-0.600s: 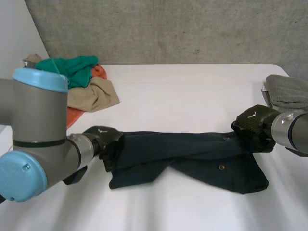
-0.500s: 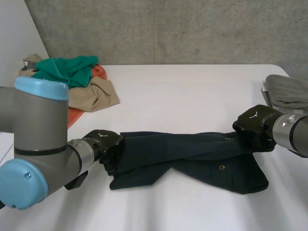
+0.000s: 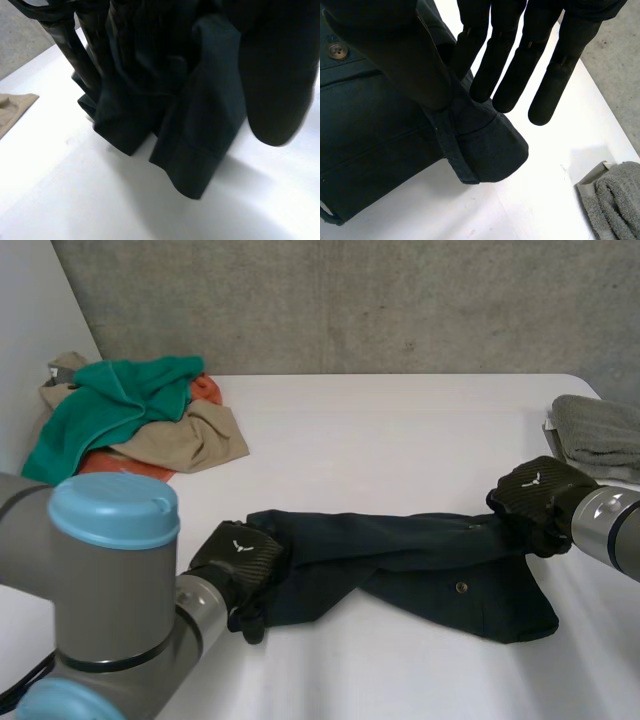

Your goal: Fold the laundry.

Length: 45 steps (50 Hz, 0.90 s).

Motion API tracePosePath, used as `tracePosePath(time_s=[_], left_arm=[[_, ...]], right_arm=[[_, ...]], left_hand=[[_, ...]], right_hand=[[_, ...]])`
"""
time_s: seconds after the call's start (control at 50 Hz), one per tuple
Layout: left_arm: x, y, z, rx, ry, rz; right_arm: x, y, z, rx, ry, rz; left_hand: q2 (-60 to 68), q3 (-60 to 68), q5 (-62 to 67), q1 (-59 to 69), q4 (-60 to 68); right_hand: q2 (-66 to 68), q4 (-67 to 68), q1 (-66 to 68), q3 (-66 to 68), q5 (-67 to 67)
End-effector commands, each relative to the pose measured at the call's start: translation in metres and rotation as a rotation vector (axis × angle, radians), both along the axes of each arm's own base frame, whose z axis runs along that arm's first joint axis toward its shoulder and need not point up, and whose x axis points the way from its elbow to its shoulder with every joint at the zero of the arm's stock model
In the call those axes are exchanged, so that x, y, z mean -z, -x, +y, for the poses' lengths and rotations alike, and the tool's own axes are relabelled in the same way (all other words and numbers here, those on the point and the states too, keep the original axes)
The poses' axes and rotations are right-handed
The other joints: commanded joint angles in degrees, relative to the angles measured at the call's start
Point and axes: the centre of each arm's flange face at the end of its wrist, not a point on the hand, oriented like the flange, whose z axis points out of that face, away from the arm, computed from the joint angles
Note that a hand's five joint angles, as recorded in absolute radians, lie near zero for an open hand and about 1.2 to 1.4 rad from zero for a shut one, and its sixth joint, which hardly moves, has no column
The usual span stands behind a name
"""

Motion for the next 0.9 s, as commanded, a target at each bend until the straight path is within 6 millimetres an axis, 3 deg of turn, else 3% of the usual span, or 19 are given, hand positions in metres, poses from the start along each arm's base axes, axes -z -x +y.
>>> tracePosePath(time_s=[0.02,0.06,0.12,0.18,0.22,0.3,0.36,0.44,0.48,0.5,0.54,0.56,0.72,0.8,0.9], left_arm=[[-0.004,0.016,-0.021,-0.026,0.097,0.036],[-0.008,0.022,-0.033,-0.036,0.150,0.064],[-0.016,0.028,-0.053,-0.047,0.248,0.079],[-0.027,0.022,-0.065,-0.075,0.286,0.054],[-0.036,0.019,-0.062,-0.076,0.284,0.051],[-0.082,0.009,-0.047,-0.064,0.326,0.122],[-0.132,-0.004,-0.028,-0.054,0.374,0.235],[-0.162,-0.014,-0.015,-0.040,0.402,0.323],[-0.156,-0.013,-0.016,-0.026,0.368,0.324],[-0.151,-0.011,-0.017,-0.022,0.350,0.318],[-0.137,-0.007,-0.020,-0.013,0.298,0.299],[-0.121,-0.004,-0.024,-0.006,0.243,0.267],[-0.043,0.015,-0.035,-0.008,0.025,0.139],[-0.017,0.029,-0.043,0.005,-0.009,0.130],[0.002,0.041,-0.039,0.039,-0.092,0.119]], right_arm=[[0.004,-0.003,-0.003,-0.005,0.024,-0.007],[0.004,-0.005,-0.006,-0.005,0.045,-0.014],[0.003,-0.008,-0.010,-0.007,0.069,-0.026],[-0.005,-0.008,-0.013,0.001,0.094,-0.043],[-0.011,-0.009,-0.012,0.000,0.100,-0.055],[-0.041,-0.006,-0.004,-0.001,0.160,-0.069],[-0.079,-0.004,0.009,-0.023,0.230,-0.077],[-0.105,-0.005,0.023,-0.067,0.264,-0.090],[-0.106,-0.007,0.026,-0.094,0.249,-0.098],[-0.104,-0.007,0.025,-0.101,0.237,-0.099],[-0.096,-0.009,0.021,-0.112,0.209,-0.096],[-0.091,-0.011,0.020,-0.117,0.186,-0.090],[-0.087,-0.016,0.031,-0.139,0.178,-0.068],[-0.088,-0.017,0.032,-0.142,0.188,-0.080],[-0.083,-0.018,0.027,-0.136,0.184,-0.090]], left_hand=[[46.22,46.52,46.93,45.69,46.54],[61.01,61.31,61.72,60.47,61.33],[61.24,61.55,61.96,60.71,61.56],[61.24,61.55,61.96,60.71,61.56],[61.24,61.55,61.96,60.71,61.56],[61.24,61.55,61.96,60.71,61.56],[61.24,61.55,61.96,60.71,61.56],[61.24,61.55,61.96,60.71,61.56],[61.24,61.55,61.96,60.71,61.56],[54.10,54.40,54.81,53.57,54.42],[28.75,29.06,29.47,28.22,29.07],[14.14,14.45,14.86,13.61,14.46],[1.21,1.52,1.93,0.68,1.53],[1.37,1.68,2.09,0.84,1.69],[7.58,7.89,8.30,7.05,7.90]], right_hand=[[12.18,11.37,16.11,11.94,13.56],[12.18,11.37,16.11,11.94,13.56],[12.18,11.37,16.11,11.94,13.56],[12.18,11.37,16.11,11.94,13.56],[12.18,11.37,16.11,11.94,13.56],[12.18,11.37,16.11,11.94,13.56],[12.18,11.37,16.11,11.94,13.56],[12.18,11.37,16.11,11.94,13.56],[12.18,11.37,16.11,11.94,13.56],[12.18,11.37,16.11,11.94,13.56],[12.18,11.37,16.11,11.94,13.56],[12.18,11.37,16.11,11.94,13.56],[12.18,11.37,16.11,11.94,13.56],[12.18,11.37,16.11,11.94,13.56],[12.18,11.37,16.11,11.94,13.56]])
